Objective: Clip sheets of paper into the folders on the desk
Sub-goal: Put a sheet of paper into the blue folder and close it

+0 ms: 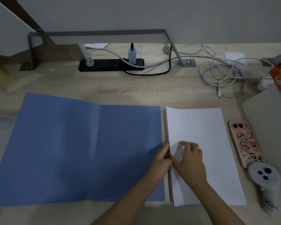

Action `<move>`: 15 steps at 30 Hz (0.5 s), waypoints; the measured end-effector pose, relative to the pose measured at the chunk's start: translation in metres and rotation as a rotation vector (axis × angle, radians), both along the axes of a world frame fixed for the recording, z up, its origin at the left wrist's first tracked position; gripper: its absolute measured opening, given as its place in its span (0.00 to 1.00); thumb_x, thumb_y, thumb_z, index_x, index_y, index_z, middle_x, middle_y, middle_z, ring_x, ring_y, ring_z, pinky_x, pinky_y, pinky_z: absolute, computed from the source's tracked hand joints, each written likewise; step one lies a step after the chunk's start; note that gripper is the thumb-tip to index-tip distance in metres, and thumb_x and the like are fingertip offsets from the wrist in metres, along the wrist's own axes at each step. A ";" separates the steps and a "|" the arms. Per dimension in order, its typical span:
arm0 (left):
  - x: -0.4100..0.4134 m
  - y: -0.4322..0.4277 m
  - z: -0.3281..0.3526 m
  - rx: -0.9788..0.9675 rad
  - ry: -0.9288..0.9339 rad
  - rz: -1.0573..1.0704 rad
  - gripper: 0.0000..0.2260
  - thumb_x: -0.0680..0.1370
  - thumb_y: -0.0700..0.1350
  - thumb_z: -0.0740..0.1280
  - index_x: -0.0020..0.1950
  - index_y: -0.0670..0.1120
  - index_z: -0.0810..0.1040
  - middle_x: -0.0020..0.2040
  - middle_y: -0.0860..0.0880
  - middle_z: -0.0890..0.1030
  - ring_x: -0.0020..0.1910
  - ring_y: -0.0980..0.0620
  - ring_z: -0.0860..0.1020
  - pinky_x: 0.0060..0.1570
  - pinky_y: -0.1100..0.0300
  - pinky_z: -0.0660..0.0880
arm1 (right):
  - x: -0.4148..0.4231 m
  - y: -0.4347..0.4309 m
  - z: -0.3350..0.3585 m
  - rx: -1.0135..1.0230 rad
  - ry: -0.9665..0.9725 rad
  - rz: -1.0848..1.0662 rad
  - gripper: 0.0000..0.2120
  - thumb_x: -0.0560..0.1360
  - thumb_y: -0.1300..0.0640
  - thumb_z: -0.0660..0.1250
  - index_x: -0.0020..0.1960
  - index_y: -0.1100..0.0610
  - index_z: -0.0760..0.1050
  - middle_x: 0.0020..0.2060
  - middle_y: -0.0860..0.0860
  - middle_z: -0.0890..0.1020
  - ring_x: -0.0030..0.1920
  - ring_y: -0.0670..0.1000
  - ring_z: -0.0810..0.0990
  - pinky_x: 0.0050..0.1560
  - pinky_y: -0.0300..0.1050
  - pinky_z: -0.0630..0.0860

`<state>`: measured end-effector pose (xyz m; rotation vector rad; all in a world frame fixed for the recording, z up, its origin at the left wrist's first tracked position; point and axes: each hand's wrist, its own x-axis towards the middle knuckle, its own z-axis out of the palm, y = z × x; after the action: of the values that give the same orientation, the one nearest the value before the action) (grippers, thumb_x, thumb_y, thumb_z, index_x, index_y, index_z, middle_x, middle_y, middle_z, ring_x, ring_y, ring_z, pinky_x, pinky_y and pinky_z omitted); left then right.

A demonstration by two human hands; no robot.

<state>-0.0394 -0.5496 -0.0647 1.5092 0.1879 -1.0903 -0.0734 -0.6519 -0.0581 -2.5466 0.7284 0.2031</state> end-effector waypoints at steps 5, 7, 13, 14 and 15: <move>0.000 0.001 0.003 -0.003 -0.004 -0.004 0.31 0.73 0.32 0.56 0.74 0.52 0.61 0.69 0.46 0.69 0.66 0.49 0.70 0.67 0.54 0.70 | 0.001 0.001 0.000 -0.011 0.000 -0.002 0.33 0.68 0.44 0.71 0.67 0.59 0.66 0.64 0.58 0.70 0.62 0.57 0.69 0.52 0.45 0.73; 0.000 0.001 0.004 0.005 -0.002 0.000 0.31 0.75 0.31 0.56 0.75 0.51 0.59 0.70 0.47 0.68 0.67 0.50 0.69 0.66 0.58 0.69 | 0.001 0.000 0.000 -0.002 0.000 -0.003 0.32 0.68 0.44 0.70 0.67 0.59 0.66 0.64 0.58 0.70 0.62 0.57 0.70 0.51 0.45 0.72; 0.000 0.001 0.008 -0.004 -0.003 0.019 0.29 0.76 0.30 0.56 0.75 0.49 0.57 0.72 0.46 0.66 0.70 0.50 0.66 0.62 0.64 0.67 | 0.001 -0.005 0.003 0.065 0.020 -0.013 0.29 0.71 0.45 0.67 0.67 0.57 0.66 0.66 0.56 0.68 0.64 0.55 0.67 0.54 0.45 0.71; 0.000 0.001 0.008 -0.009 -0.004 0.020 0.29 0.76 0.30 0.56 0.75 0.49 0.57 0.73 0.46 0.65 0.70 0.50 0.66 0.61 0.65 0.68 | 0.001 -0.005 0.003 0.078 0.028 -0.014 0.29 0.71 0.45 0.67 0.67 0.56 0.65 0.66 0.55 0.68 0.64 0.55 0.67 0.55 0.45 0.71; 0.000 0.001 0.008 -0.013 -0.004 0.017 0.29 0.76 0.30 0.56 0.75 0.49 0.57 0.73 0.46 0.65 0.70 0.50 0.66 0.58 0.67 0.69 | 0.001 -0.006 0.004 0.087 0.033 -0.015 0.29 0.71 0.46 0.67 0.67 0.56 0.65 0.66 0.55 0.67 0.64 0.55 0.67 0.55 0.45 0.71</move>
<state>-0.0394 -0.5486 -0.0566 1.4958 0.1898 -1.0729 -0.0726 -0.6576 -0.0545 -2.4599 0.7355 0.2667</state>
